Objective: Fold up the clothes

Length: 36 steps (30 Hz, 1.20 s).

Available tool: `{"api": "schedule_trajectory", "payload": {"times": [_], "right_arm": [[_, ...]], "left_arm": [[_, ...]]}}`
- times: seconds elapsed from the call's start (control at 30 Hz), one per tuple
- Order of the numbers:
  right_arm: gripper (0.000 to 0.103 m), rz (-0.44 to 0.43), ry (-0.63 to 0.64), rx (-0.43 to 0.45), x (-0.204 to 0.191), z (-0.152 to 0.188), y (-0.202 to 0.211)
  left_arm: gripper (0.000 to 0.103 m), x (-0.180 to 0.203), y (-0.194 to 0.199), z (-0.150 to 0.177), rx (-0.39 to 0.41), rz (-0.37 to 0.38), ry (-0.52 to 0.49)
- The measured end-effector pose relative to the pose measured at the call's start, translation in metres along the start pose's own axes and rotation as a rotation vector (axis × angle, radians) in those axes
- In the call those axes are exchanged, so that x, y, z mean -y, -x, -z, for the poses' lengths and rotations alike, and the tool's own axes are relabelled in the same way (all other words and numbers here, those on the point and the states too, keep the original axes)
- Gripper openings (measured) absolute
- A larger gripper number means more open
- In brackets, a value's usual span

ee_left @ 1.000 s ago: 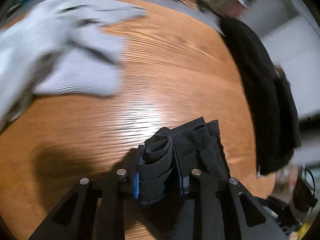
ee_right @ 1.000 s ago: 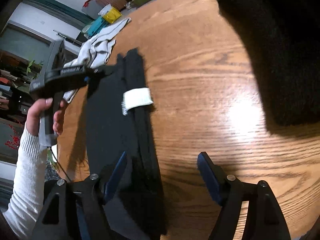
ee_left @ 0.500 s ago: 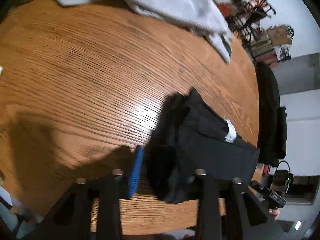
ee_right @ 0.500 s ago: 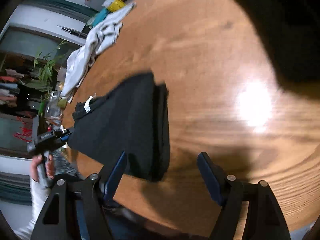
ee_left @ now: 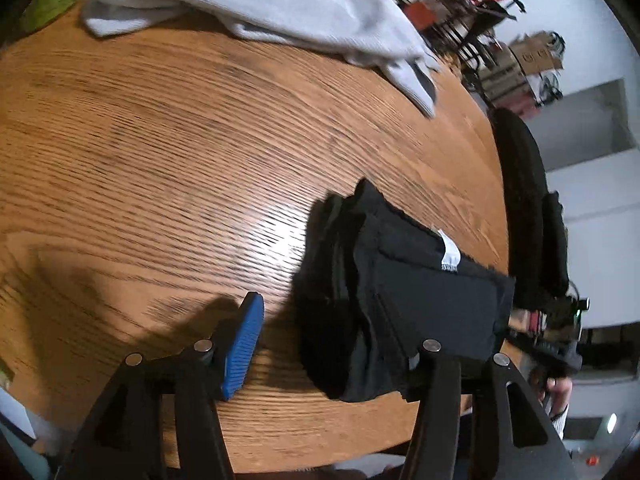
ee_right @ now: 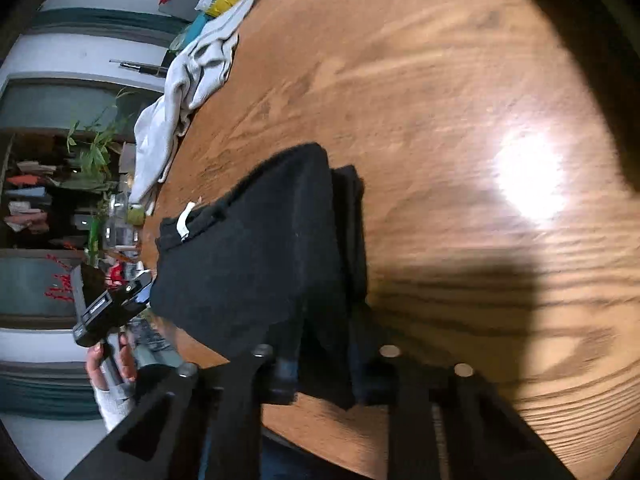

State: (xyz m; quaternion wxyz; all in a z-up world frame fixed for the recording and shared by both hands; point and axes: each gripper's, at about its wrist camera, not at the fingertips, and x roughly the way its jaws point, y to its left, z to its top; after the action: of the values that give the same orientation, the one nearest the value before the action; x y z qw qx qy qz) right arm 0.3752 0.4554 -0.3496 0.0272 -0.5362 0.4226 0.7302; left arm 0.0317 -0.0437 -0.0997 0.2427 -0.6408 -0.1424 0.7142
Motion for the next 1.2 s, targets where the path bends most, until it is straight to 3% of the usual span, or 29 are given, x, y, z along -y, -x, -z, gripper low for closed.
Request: {"api": "schedule_trajectory", "payload": {"times": [0.13,0.2,0.23,0.33,0.47,0.7,0.83,1.0,1.07,1.1,1.17,1.2], "right_arm": [[0.025,0.171,0.025,0.096,0.004,-0.01,0.027],[0.049,0.221,0.06,0.15,-0.006,-0.004,0.038],[0.052,0.242,0.079,0.178,-0.013,0.001,0.044],[0.053,0.208,0.165,0.193,-0.037,0.014,0.047],[0.06,0.147,0.222,0.133,-0.057,0.014,0.028],[0.062,0.11,0.198,0.105,-0.051,0.006,-0.004],[0.06,0.066,0.167,0.115,-0.044,0.002,0.0],[0.06,0.03,0.113,0.141,-0.029,0.002,0.013],[0.06,0.017,0.094,0.144,-0.024,0.003,0.016],[0.061,0.013,0.088,0.147,-0.022,0.003,0.018],[0.061,0.007,0.081,0.149,-0.02,0.003,0.02],[0.062,0.006,0.079,0.151,-0.02,0.004,0.021]], "left_arm": [[0.057,0.011,-0.003,0.001,-0.011,0.009,-0.035],[0.057,0.016,-0.002,0.0,-0.002,0.015,-0.048],[0.057,0.019,0.0,-0.001,0.006,0.02,-0.058],[0.057,0.036,0.006,-0.004,0.046,0.043,-0.117],[0.057,0.063,-0.002,-0.004,-0.002,0.111,-0.222],[0.056,0.074,0.003,-0.015,0.053,0.037,-0.234],[0.057,0.077,-0.015,-0.02,-0.004,0.037,-0.205],[0.056,0.089,-0.026,-0.018,-0.03,0.029,-0.241],[0.035,0.092,-0.033,-0.016,-0.048,0.015,-0.255],[0.031,0.094,-0.037,-0.016,-0.059,0.003,-0.26],[0.008,0.095,-0.043,-0.015,-0.073,-0.019,-0.264],[0.003,0.096,-0.045,-0.015,-0.076,-0.026,-0.266]]}}
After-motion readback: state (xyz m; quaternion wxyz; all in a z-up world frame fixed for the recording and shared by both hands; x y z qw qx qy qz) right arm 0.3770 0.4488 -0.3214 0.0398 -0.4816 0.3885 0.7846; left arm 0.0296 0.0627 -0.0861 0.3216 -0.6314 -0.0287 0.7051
